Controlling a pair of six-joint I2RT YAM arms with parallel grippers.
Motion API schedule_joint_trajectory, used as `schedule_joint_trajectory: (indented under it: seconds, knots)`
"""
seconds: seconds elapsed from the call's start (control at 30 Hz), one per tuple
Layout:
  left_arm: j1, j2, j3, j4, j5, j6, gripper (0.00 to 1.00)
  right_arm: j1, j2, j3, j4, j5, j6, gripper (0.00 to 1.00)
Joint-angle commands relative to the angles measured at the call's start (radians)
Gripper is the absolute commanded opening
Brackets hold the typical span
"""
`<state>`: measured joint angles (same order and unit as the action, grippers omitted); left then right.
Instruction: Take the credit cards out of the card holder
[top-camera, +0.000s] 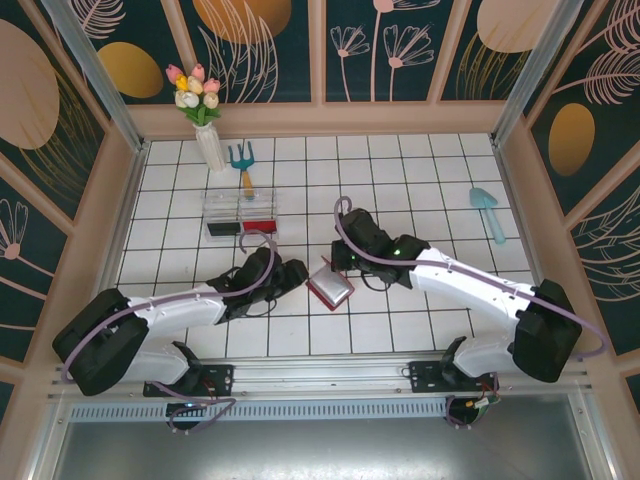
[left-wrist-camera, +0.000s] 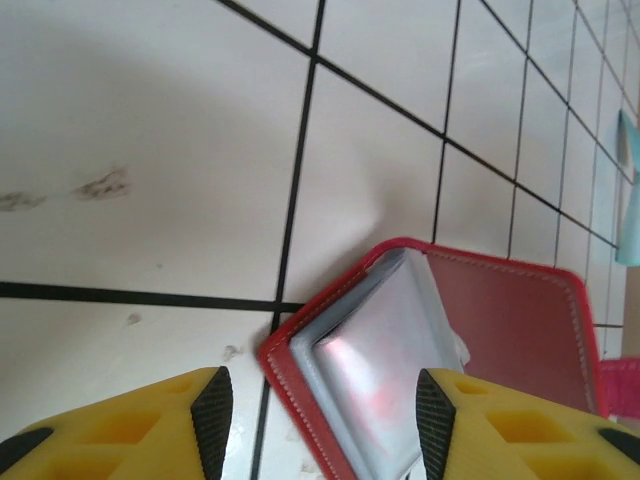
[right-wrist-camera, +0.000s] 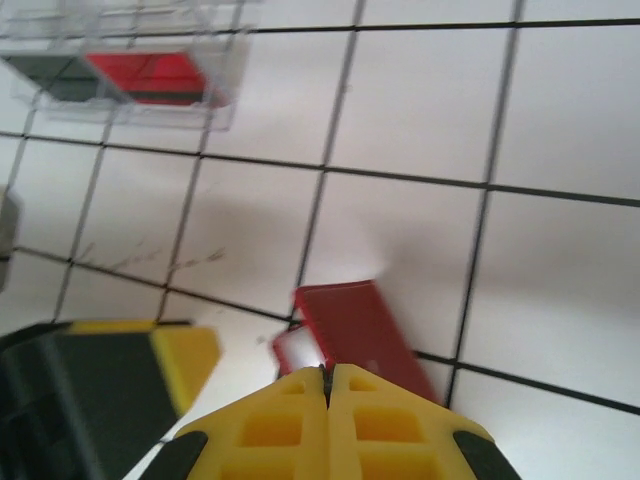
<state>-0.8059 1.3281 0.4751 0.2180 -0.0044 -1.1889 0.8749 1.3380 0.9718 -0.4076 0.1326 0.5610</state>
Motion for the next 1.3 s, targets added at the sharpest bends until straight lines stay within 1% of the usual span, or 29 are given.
schedule_joint_trajectory:
  seconds: [0.0, 0.17, 0.23, 0.27, 0.33, 0.43, 0.47, 0.53, 0.57, 0.63, 0.73, 0.77, 0.9, 0.97, 1.0, 1.1, 1.13, 1.17, 1.2, 1.27]
  knots:
    - [0.001, -0.004, -0.008, -0.015, 0.015, 0.018, 0.54, -0.087, -0.02, -0.073, -0.005, 0.057, 0.001, 0.0]
    - [-0.001, 0.055, 0.023, 0.008, 0.063, 0.025, 0.52, -0.272, -0.054, -0.204, 0.027, 0.103, -0.027, 0.0]
    - [-0.006, 0.074, 0.042, 0.014, 0.071, 0.031, 0.5, -0.322, -0.052, -0.245, 0.028, 0.1, -0.026, 0.0]
    - [-0.008, 0.085, 0.055, 0.014, 0.078, 0.037, 0.49, -0.362, -0.047, -0.265, 0.034, 0.087, -0.028, 0.0]
    - [-0.013, 0.113, 0.082, 0.01, 0.089, 0.049, 0.47, -0.384, -0.036, -0.299, 0.044, 0.079, -0.031, 0.0]
    - [-0.023, 0.157, 0.12, 0.018, 0.103, 0.061, 0.44, -0.385, -0.017, -0.314, 0.047, 0.067, -0.03, 0.01]
    - [-0.026, 0.171, 0.132, 0.019, 0.107, 0.062, 0.44, -0.383, -0.016, -0.312, 0.046, 0.056, -0.03, 0.05]
    - [-0.031, 0.194, 0.148, 0.026, 0.114, 0.063, 0.42, -0.381, -0.021, -0.296, 0.027, 0.06, -0.025, 0.24]
    - [-0.033, 0.202, 0.156, 0.03, 0.117, 0.065, 0.41, -0.374, -0.032, -0.281, 0.01, 0.075, -0.019, 0.3]
    - [-0.036, 0.214, 0.167, 0.035, 0.122, 0.07, 0.39, -0.359, -0.062, -0.247, -0.024, 0.107, -0.017, 0.32]
    - [-0.037, 0.231, 0.187, 0.038, 0.128, 0.081, 0.36, -0.333, -0.091, -0.165, -0.103, 0.169, -0.014, 0.38]
    - [-0.038, 0.238, 0.194, 0.04, 0.132, 0.083, 0.36, -0.301, -0.096, -0.138, -0.127, 0.187, -0.016, 0.4]
    - [-0.041, 0.276, 0.227, 0.06, 0.148, 0.093, 0.36, -0.211, -0.074, -0.023, -0.198, 0.209, -0.016, 0.4]
    - [-0.043, 0.302, 0.258, 0.07, 0.163, 0.106, 0.33, -0.177, -0.051, 0.019, -0.206, 0.2, -0.015, 0.39]
    - [-0.047, 0.321, 0.283, 0.068, 0.173, 0.118, 0.32, -0.17, -0.038, 0.033, -0.2, 0.177, -0.015, 0.36]
    - [-0.055, 0.37, 0.354, 0.055, 0.193, 0.137, 0.32, -0.169, 0.004, 0.05, -0.161, 0.067, -0.02, 0.33]
    - [-0.057, 0.379, 0.366, 0.052, 0.193, 0.138, 0.31, -0.17, 0.015, 0.045, -0.144, 0.037, -0.019, 0.29]
    - [-0.059, 0.381, 0.375, 0.051, 0.196, 0.138, 0.26, -0.171, 0.025, 0.036, -0.121, -0.002, -0.023, 0.27]
    - [-0.058, 0.413, 0.378, 0.043, 0.191, 0.133, 0.25, -0.172, 0.036, 0.026, -0.098, -0.038, -0.024, 0.24]
    - [-0.059, 0.417, 0.375, 0.027, 0.18, 0.128, 0.25, -0.181, 0.075, -0.002, -0.066, -0.096, -0.017, 0.17]
